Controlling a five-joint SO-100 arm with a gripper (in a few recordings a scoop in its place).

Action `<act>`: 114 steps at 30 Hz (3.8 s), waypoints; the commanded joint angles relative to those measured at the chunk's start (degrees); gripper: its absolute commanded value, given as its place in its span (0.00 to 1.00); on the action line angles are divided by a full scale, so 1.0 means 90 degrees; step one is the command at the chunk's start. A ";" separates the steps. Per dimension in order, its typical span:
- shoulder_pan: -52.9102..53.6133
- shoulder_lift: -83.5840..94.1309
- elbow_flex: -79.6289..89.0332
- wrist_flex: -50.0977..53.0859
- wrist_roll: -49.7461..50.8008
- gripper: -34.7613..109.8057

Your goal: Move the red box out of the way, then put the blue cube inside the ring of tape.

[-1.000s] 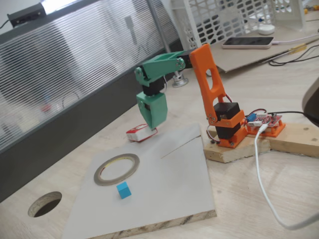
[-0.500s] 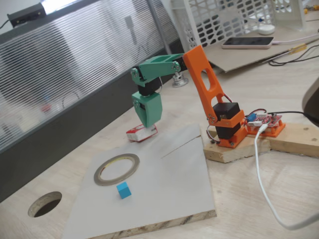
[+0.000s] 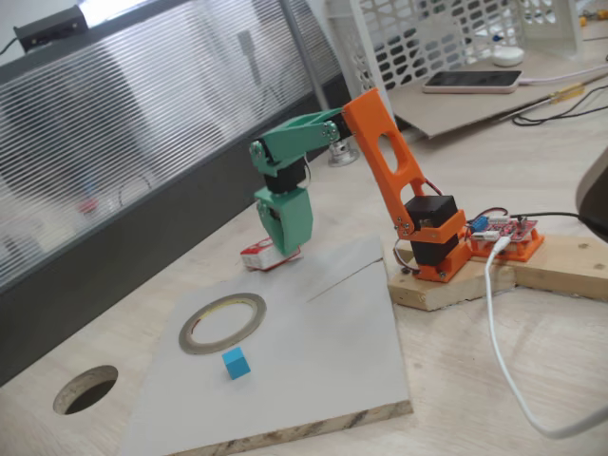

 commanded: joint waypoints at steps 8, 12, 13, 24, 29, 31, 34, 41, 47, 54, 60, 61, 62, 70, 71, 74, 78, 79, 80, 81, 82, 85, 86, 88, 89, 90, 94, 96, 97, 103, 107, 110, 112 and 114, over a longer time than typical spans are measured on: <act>0.0049 -0.0586 -0.1025 0.0049 0.0039 0.24; 0.0049 -0.0859 -0.1514 -0.0420 0.0039 0.24; 0.0049 -0.0928 -0.1602 -0.0645 0.0039 0.24; 0.0049 -0.1201 -0.1582 -0.1621 0.0039 0.24; 0.0059 -0.1084 -0.1572 -0.1436 0.0020 0.24; 0.0059 -0.1006 -0.1572 -0.1045 0.0000 0.24; 0.0059 -0.0381 -0.1572 -0.0137 0.0000 0.24; 0.0039 0.0840 -0.1572 0.1680 -0.0010 0.24; -0.0840 0.1309 -0.1416 0.2422 -0.0010 0.24; -0.2246 0.2334 -0.0098 0.2598 0.0000 0.24; -0.3682 0.3066 0.0957 0.2598 0.0029 0.24; -0.3926 0.3164 0.1064 0.2598 0.0039 0.24; -0.4150 0.3252 0.1152 0.2598 0.0039 0.24; -0.5615 0.3535 0.1621 0.2598 0.0039 0.24; -0.5762 0.3545 0.1680 0.2598 0.0039 0.24; -0.6260 0.3545 0.1885 0.2598 0.0039 0.24; -0.6562 0.3535 0.2070 0.2607 0.0039 0.24; -0.6553 0.3535 0.2100 0.2607 0.0039 0.24; -0.6543 0.3535 0.2109 0.2607 0.0039 0.24; -0.6533 0.3535 0.2119 0.2607 0.0039 0.24; -0.6533 0.3535 0.2119 0.2607 0.0039 0.24; -0.6533 0.3535 0.2119 0.2598 0.0039 0.24; -0.6533 0.3506 0.2119 0.2559 0.0039 0.24; -0.6533 0.3477 0.2119 0.2549 0.0039 0.24; -0.6533 0.3457 0.2119 0.2549 0.0020 0.24; -0.6533 0.3457 0.2119 0.2549 0.0039 0.24; -0.6514 0.3447 0.2080 0.2529 0.0000 0.24; -0.6504 0.3447 0.2080 0.2529 0.0000 0.24; -0.6504 0.3438 0.2090 0.2529 -0.0010 0.24; -0.6367 0.3438 0.2041 0.2529 -0.0029 0.24; -0.6172 0.3438 0.2041 0.2529 -0.0039 0.24; -0.6162 0.3438 0.2041 0.2529 -0.0039 0.24; -0.6162 0.3428 0.2041 0.2529 -0.0039 0.24; -0.6162 0.3428 0.2031 0.2529 -0.0029 0.24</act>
